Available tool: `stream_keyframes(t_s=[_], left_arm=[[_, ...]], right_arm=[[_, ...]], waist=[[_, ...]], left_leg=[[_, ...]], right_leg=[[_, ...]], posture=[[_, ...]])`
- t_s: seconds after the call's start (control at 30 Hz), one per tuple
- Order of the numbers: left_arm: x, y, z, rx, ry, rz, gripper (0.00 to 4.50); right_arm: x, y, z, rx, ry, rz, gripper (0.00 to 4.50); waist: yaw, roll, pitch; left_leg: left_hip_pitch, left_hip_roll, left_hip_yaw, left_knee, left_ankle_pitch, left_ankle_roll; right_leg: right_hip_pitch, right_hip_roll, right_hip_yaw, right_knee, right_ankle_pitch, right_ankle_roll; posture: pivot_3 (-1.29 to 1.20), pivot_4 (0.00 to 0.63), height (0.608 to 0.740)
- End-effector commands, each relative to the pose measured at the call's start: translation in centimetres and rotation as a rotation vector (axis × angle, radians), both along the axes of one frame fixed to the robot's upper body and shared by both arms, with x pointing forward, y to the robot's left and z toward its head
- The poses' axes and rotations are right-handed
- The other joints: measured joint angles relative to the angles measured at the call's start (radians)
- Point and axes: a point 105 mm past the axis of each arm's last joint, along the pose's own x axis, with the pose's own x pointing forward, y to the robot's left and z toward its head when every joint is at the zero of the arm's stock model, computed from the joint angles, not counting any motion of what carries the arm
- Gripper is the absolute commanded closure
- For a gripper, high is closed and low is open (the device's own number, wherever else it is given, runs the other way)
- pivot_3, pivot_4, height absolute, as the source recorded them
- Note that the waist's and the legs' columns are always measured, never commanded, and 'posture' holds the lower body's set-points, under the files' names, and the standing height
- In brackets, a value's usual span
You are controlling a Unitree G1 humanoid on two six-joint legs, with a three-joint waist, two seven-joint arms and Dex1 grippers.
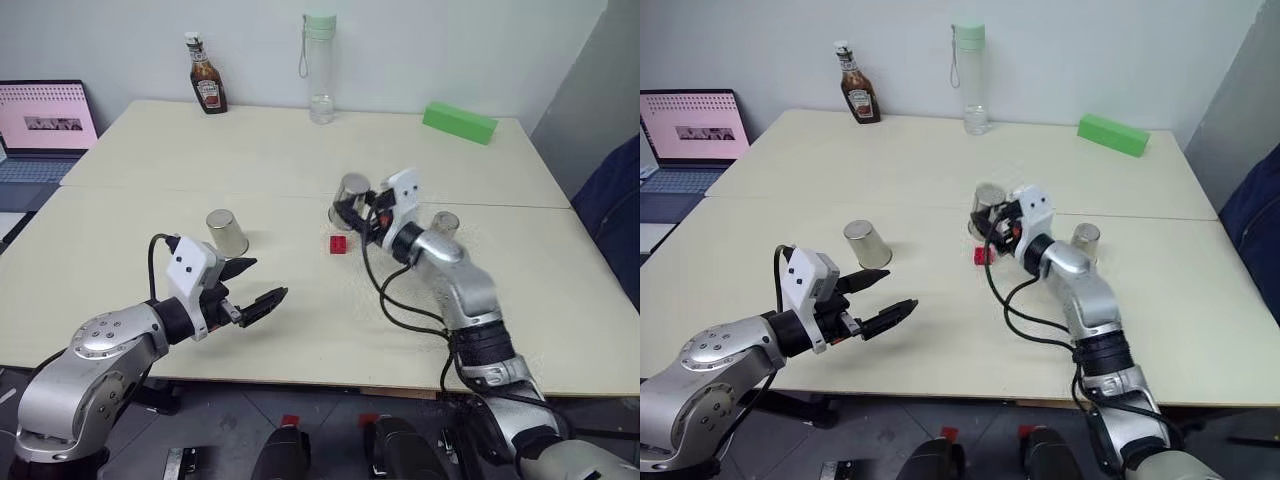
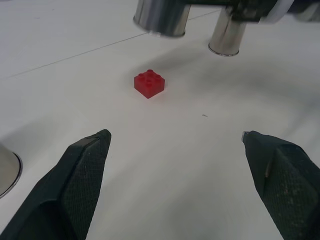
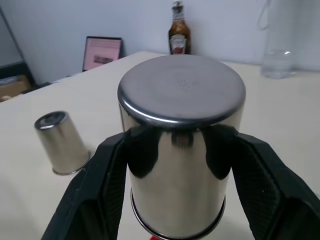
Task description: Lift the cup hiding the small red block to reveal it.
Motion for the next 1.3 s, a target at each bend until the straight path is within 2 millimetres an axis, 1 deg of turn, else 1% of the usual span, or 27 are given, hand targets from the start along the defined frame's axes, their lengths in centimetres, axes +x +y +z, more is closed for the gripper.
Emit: stream_keyframes(t_s=[0.03,0.13,0.2,0.27,0.33,0.4,0.43,0.53,0.57,0.67,0.73,0.77,0.83,0.9,0.97,1.03,1.1,1.17,1.23,1.3], left_arm=[[0.2,-0.3,0.6,0.009,-0.038,-0.011,0.0],[0.1,-0.5,0.5,0.012,-0.033,-0.022,0.0],[0.2,-0.6,0.4,0.015,-0.03,-0.03,0.0],[0.2,-0.8,0.4,0.023,-0.027,-0.045,0.0],[0.3,-0.8,0.4,0.025,-0.029,-0.051,0.0],[0.4,-0.9,0.5,0.022,-0.032,-0.052,0.0],[0.3,-0.9,0.6,0.021,-0.032,-0.053,0.0],[0.2,-1.0,0.6,0.016,-0.025,-0.058,0.0],[0.0,-1.0,0.5,0.017,-0.011,-0.065,0.0],[-0.4,-0.9,0.2,0.013,0.034,-0.082,0.0],[-0.6,-0.9,0.1,0.029,0.048,-0.091,0.0],[-0.7,-0.6,0.1,0.033,0.058,-0.089,0.0],[-0.8,0.2,0.3,0.043,0.078,-0.077,0.0],[-1.0,0.9,0.7,0.044,0.102,-0.079,0.0],[-1.2,1.7,1.1,0.054,0.117,-0.073,0.0],[-1.2,2.8,1.6,0.06,0.129,-0.052,0.0],[-1.1,3.8,2.2,0.039,0.144,-0.026,0.0],[-0.8,4.4,2.8,0.031,0.141,-0.009,0.0],[-0.5,5.0,3.3,0.04,0.126,0.004,0.0],[-0.2,5.5,3.6,0.046,0.114,0.017,0.0]], right_arm=[[0.0,-1.8,-1.3,-0.064,0.042,-0.093,1.79],[0.3,-2.5,-3.8,-0.115,0.097,-0.129,1.79],[0.6,-2.5,-5.0,-0.122,0.127,-0.137,1.79],[1.1,-2.5,-5.6,-0.082,0.158,-0.154,1.79],[1.4,-2.6,-6.4,-0.08,0.185,-0.169,1.79],[1.6,-2.8,-7.2,-0.108,0.192,-0.181,1.1],[1.5,-2.8,-7.2,-0.114,0.19,-0.179,0.96],[1.0,-2.8,-6.9,-0.124,0.182,-0.152,0.13],[0.8,-3.0,-6.7,-0.107,0.202,-0.153,0.01],[-0.6,-3.4,-5.5,-0.119,0.206,-0.117,0.01],[-1.5,-3.8,-5.1,-0.141,0.214,-0.106,0.01],[-2.3,-4.2,-4.9,-0.161,0.22,-0.088,0.01],[-4.6,-5.2,-4.3,-0.209,0.249,-0.024,0.01],[-6.9,-6.6,-4.3,-0.277,0.285,0.037,0.01],[-8.7,-8.0,-4.1,-0.324,0.324,0.091,0.01],[-10.3,-9.4,-3.4,-0.342,0.368,0.146,0.01],[-10.7,-10.6,-2.6,-0.32,0.399,0.145,0.01],[-10.7,-11.5,-2.1,-0.289,0.409,0.133,0.01],[-10.7,-11.9,-2.0,-0.303,0.401,0.124,0.01],[-10.6,-11.8,-1.7,-0.284,0.393,0.119,0.01]], waist=[[-0.001,0.0,0.0],[-0.002,0.0,0.0],[-0.004,0.0,0.0],[-0.006,0.0,0.0],[-0.006,0.0,0.0],[-0.006,0.0,0.0],[-0.006,0.0,0.0],[-0.005,0.0,0.0],[-0.004,0.0,0.0],[-0.003,0.0,0.0],[-0.002,0.001,0.0],[-0.002,0.001,0.0],[0.0,0.001,0.001],[0.002,0.001,0.001],[0.002,0.002,0.001],[0.001,0.002,0.001],[-0.002,0.002,0.002],[-0.004,0.002,0.002],[-0.003,0.002,0.002],[-0.002,0.002,0.002]], left_leg=[[0.0,0.0,0.0,0.0,0.0,0.0],[0.0,0.0,0.001,0.0,0.0,0.0],[0.0,0.0,0.001,0.0,0.0,0.0],[0.0,0.0,0.002,0.0,0.0,0.0],[0.0,0.001,0.002,0.0,0.0,0.0],[0.0,0.001,0.002,0.0,0.0,0.0],[0.0,0.001,0.002,0.0,0.0,0.0],[0.0,0.0,0.002,0.0,0.0,0.0],[0.0,0.0,0.002,0.0,0.0,0.0],[-0.001,0.0,0.001,-0.001,0.0,0.0],[-0.002,0.0,0.0,-0.001,0.0,0.0],[-0.002,0.0,0.0,-0.001,0.0,0.0],[-0.002,0.0,0.0,-0.001,0.0,0.0],[-0.003,0.0,-0.002,-0.001,0.0,0.0],[-0.004,0.0,-0.003,-0.001,0.0,0.0],[-0.004,0.0,-0.003,-0.001,0.0,0.0],[-0.004,0.0,-0.002,0.0,0.0,0.0],[-0.002,0.001,-0.002,0.0,0.0,0.0],[-0.001,0.002,-0.002,-0.001,0.0,0.0],[-0.001,0.002,-0.002,-0.001,0.0,0.0]], right_leg=[[0.0,0.0,0.0,0.0,0.0,0.0],[0.0,0.0,0.001,0.0,0.0,-0.001],[-0.001,0.0,0.001,0.0,0.0,-0.001],[-0.001,0.001,0.001,0.0,0.0,-0.001],[-0.001,0.002,0.001,0.0,0.0,0.0],[-0.001,0.002,0.001,0.0,0.0,-0.001],[-0.001,0.002,0.002,0.0,0.0,0.0],[-0.001,0.002,0.002,0.0,0.0,0.0],[-0.001,0.001,0.002,0.0,0.0,0.0],[-0.001,0.001,0.001,0.0,0.0,0.0],[-0.002,0.001,0.0,-0.001,-0.001,-0.001],[-0.002,0.001,0.0,-0.001,-0.001,-0.001],[-0.002,0.001,0.0,-0.001,-0.001,-0.001],[-0.002,0.001,-0.002,-0.002,-0.001,-0.001],[-0.002,0.0,-0.003,-0.003,-0.001,-0.001],[-0.002,0.0,-0.003,-0.004,-0.002,-0.002],[-0.001,0.0,-0.003,-0.004,-0.004,-0.005],[-0.001,0.001,-0.003,-0.004,-0.004,-0.006],[0.0,0.002,-0.003,-0.004,-0.005,-0.006],[0.0,0.002,-0.003,-0.004,-0.005,-0.006]], posture=[[0.0,0.15,0.74],[0.0,0.15,0.74],[0.0,0.15,0.74],[0.0,0.15,0.74],[0.0,0.15,0.74],[0.0,0.15,0.74],[0.0,0.15,0.74],[0.0,0.15,0.74],[0.0,0.15,0.74],[0.0,0.15,0.74],[0.0,0.15,0.74],[0.0,0.15,0.74],[0.0,0.15,0.74],[0.0,0.15,0.74],[0.0,0.15,0.74],[0.0,0.15,0.74],[0.0,0.15,0.74],[0.0,0.15,0.74],[0.0,0.15,0.74],[0.0,0.15,0.74]])
